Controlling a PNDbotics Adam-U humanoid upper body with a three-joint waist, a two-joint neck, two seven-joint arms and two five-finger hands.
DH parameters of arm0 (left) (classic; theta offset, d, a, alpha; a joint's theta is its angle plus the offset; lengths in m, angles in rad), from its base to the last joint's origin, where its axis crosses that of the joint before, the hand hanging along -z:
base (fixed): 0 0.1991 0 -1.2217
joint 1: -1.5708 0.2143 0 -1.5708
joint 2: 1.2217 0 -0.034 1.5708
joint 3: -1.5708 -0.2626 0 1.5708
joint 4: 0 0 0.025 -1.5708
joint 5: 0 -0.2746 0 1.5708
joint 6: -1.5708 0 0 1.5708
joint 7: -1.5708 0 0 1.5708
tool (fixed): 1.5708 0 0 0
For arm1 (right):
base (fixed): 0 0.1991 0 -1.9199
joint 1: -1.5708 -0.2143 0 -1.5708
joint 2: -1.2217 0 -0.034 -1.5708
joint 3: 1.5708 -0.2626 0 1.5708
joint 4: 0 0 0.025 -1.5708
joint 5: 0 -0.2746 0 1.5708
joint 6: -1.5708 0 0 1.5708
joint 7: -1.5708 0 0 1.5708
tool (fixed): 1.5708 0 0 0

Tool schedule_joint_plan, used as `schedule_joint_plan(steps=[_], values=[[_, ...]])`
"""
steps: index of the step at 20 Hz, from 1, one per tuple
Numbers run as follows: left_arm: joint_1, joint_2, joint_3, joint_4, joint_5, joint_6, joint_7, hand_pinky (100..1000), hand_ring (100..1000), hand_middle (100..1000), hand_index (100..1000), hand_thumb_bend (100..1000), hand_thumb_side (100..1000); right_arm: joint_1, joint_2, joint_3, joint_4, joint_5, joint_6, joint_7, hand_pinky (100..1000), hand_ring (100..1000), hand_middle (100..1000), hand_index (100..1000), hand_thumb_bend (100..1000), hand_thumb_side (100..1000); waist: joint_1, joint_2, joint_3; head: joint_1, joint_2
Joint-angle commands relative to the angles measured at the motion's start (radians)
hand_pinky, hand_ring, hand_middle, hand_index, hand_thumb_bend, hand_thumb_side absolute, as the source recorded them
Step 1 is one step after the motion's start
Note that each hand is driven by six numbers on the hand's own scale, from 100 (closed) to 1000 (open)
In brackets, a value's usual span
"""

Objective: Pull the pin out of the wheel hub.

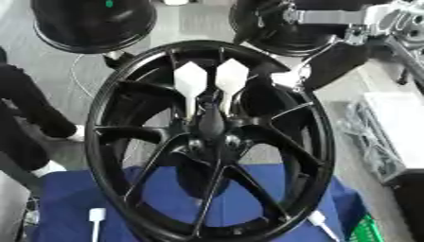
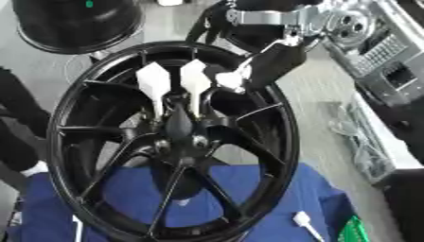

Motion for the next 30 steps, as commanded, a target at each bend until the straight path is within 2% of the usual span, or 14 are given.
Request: schedule_joint_plan(steps=[1,4,8,10,12,14,21,30], values=[[-0.018,0.013,0.024,-0.019,0.0,-0.005,0.015,554,670,631,703,243,686,-0.021,0.011,-0.021,0.027,0.039,-0.016,0.002,860,850,860,878,144,407,0.005,-0.028,0.003,-0.008,0.002],[-0.022,0.01,0.031,-0.023,-0.005,-0.008,0.024,555,671,631,703,246,682,-0.017,0.029,-0.022,0.048,0.07,-0.038,0.001,861,852,859,880,140,369,0.005,-0.03,0.007,-0.009,0.0],[-0.024,0.007,0.034,-0.026,-0.008,-0.008,0.028,556,671,631,703,247,682,-0.018,0.04,-0.025,0.066,0.093,-0.076,0.0,867,858,863,882,209,224,0.003,-0.031,0.011,-0.009,-0.004],[-0.025,0.005,0.035,-0.026,-0.008,-0.008,0.03,556,672,632,703,247,681,-0.021,0.041,-0.03,0.067,0.101,-0.101,0.0,868,858,857,881,272,223,0.002,-0.032,0.013,-0.008,-0.006],[-0.027,0.004,0.038,-0.028,-0.007,-0.008,0.032,557,672,632,703,251,679,-0.024,0.042,-0.034,0.065,0.115,-0.123,-0.008,867,851,835,872,360,264,0.002,-0.031,0.015,-0.009,-0.007],[-0.029,0.002,0.04,-0.031,-0.006,-0.01,0.034,557,672,632,703,253,677,-0.027,0.046,-0.038,0.068,0.133,-0.141,-0.025,868,847,823,864,386,281,0.002,-0.031,0.019,-0.013,-0.008],[-0.036,-0.002,0.037,-0.034,-0.004,-0.009,0.033,557,672,631,701,255,676,-0.037,0.057,-0.033,0.091,0.164,-0.174,-0.049,867,842,813,856,381,300,0.001,-0.028,0.028,-0.03,-0.005],[-0.038,-0.005,0.031,-0.043,-0.005,-0.008,0.027,556,672,630,700,253,676,-0.031,0.058,-0.022,0.103,0.175,-0.22,-0.012,874,846,811,849,364,289,0.006,-0.013,0.031,-0.044,0.015]])
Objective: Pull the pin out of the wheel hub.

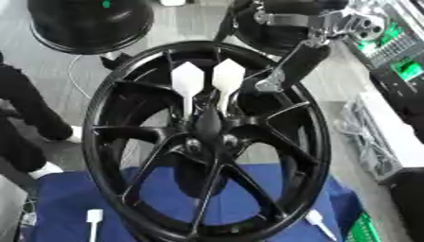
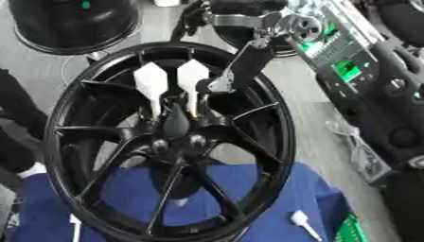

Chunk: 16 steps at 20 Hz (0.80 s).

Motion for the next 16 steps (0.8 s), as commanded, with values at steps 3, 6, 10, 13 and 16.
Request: schedule_joint_plan(steps=[3,6,10,13,16], values=[[-0.004,0.014,0.002,-0.03,-0.001,0.001,-0.006,555,672,629,698,253,677,-0.018,-0.016,-0.007,0.005,-0.021,-0.034,0.049,876,848,814,852,356,274,0.005,-0.009,-0.004,-0.009,0.012],[-0.001,0.013,-0.001,-0.035,0.001,0.002,-0.01,555,673,630,698,252,679,-0.023,-0.018,-0.011,0.008,-0.04,-0.044,0.074,876,848,801,851,349,267,0.003,-0.004,0.0,-0.022,0.004],[-0.005,0.01,-0.002,-0.04,0.001,0.003,-0.011,555,673,629,698,255,677,-0.025,-0.015,-0.012,0.014,-0.045,-0.054,0.092,876,848,801,851,341,261,0.002,0.003,0.01,-0.029,-0.003],[-0.009,0.009,-0.005,-0.042,0.002,0.004,-0.014,555,673,629,697,257,677,-0.025,-0.014,-0.012,0.016,-0.039,-0.062,0.097,877,848,801,851,350,263,0.0,0.007,0.016,-0.029,-0.012],[-0.013,0.007,-0.007,-0.044,0.003,0.005,-0.016,555,673,629,696,257,677,-0.024,-0.013,-0.015,0.019,-0.034,-0.066,0.092,876,847,801,851,346,259,0.0,0.01,0.023,-0.031,-0.021]])
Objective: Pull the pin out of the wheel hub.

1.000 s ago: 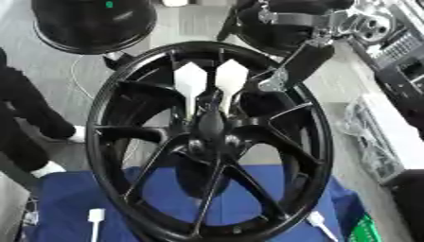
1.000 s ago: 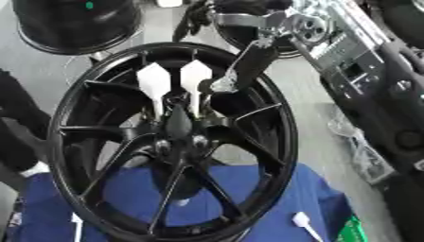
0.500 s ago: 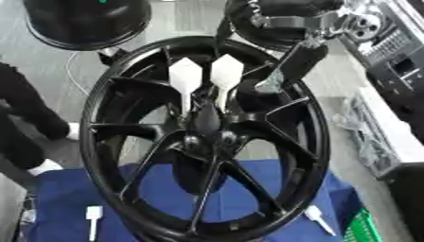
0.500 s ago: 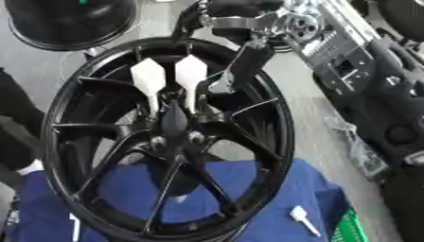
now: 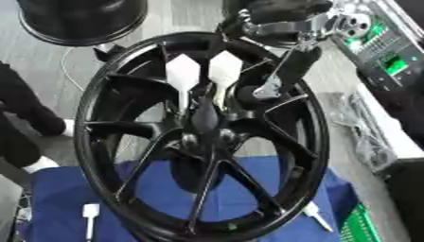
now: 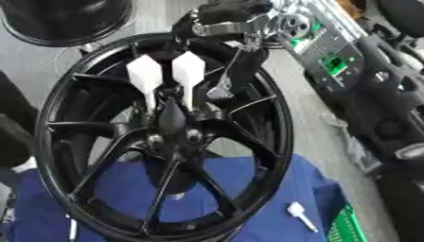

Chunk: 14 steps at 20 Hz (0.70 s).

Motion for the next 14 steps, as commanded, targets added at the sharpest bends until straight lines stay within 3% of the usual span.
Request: schedule_joint_plan(steps=[1,3,4,14], values=[[-0.015,0.015,-0.002,-0.025,0.003,0.0,-0.006,555,673,629,695,256,678,-0.023,-0.015,-0.017,-0.001,0.004,-0.006,-0.006,877,847,800,850,348,260,0.005,-0.014,0.003,-0.006,-0.021],[-0.016,0.015,-0.005,-0.026,0.003,0.001,-0.009,554,673,628,695,256,678,-0.024,-0.015,-0.019,0.0,0.01,-0.007,-0.014,876,846,800,850,316,255,0.005,-0.011,0.006,-0.008,-0.028],[-0.017,0.014,-0.006,-0.027,0.003,0.001,-0.01,554,674,628,695,256,678,-0.025,-0.015,-0.021,0.002,0.014,-0.006,-0.019,876,845,799,850,344,261,0.005,-0.01,0.008,-0.009,-0.032],[-0.022,0.014,-0.013,-0.031,0.001,0.004,-0.019,552,673,627,694,251,680,-0.026,-0.009,-0.035,0.044,0.083,-0.011,-0.069,872,840,796,852,324,255,0.007,0.01,0.021,-0.03,-0.055]])
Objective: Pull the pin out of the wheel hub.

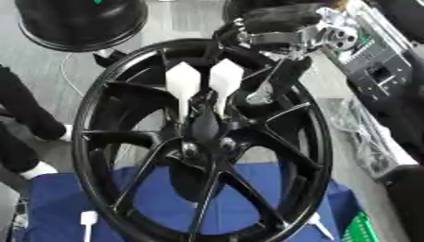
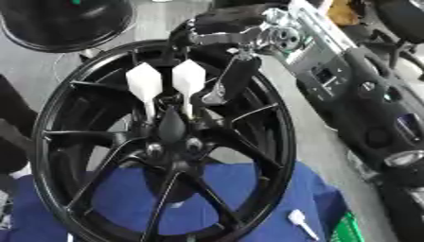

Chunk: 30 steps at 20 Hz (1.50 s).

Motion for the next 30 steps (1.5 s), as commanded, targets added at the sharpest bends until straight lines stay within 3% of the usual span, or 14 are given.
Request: schedule_joint_plan(steps=[1,2,10,22,30], values=[[-0.013,0.015,-0.001,-0.02,0.0,-0.001,-0.005,552,674,627,694,236,658,-0.023,-0.01,-0.022,0.013,0.025,-0.001,-0.022,871,840,795,852,258,202,0.008,-0.012,0.002,-0.006,-0.016],[-0.013,0.015,-0.001,-0.02,0.0,0.0,-0.005,552,674,627,693,250,681,-0.025,-0.008,-0.024,0.021,0.033,0.0,-0.027,872,840,796,852,328,254,0.008,-0.01,0.004,-0.006,-0.017],[-0.017,0.015,-0.004,-0.021,-0.001,0.001,-0.009,552,672,626,693,251,680,-0.027,0.003,-0.037,0.079,0.085,-0.013,-0.053,872,838,793,850,324,257,0.008,-0.003,0.012,-0.012,-0.016],[-0.023,0.012,-0.005,-0.022,-0.001,0.003,-0.008,552,670,625,691,254,677,-0.025,0.005,-0.037,0.096,0.082,-0.03,-0.05,869,832,768,836,300,247,0.002,-0.004,0.023,-0.016,-0.019],[-0.024,0.011,-0.007,-0.02,-0.002,0.007,-0.007,552,669,624,688,253,677,-0.022,0.004,-0.034,0.098,0.047,-0.02,-0.039,863,824,720,805,229,209,0.001,-0.004,0.026,-0.018,-0.019]])
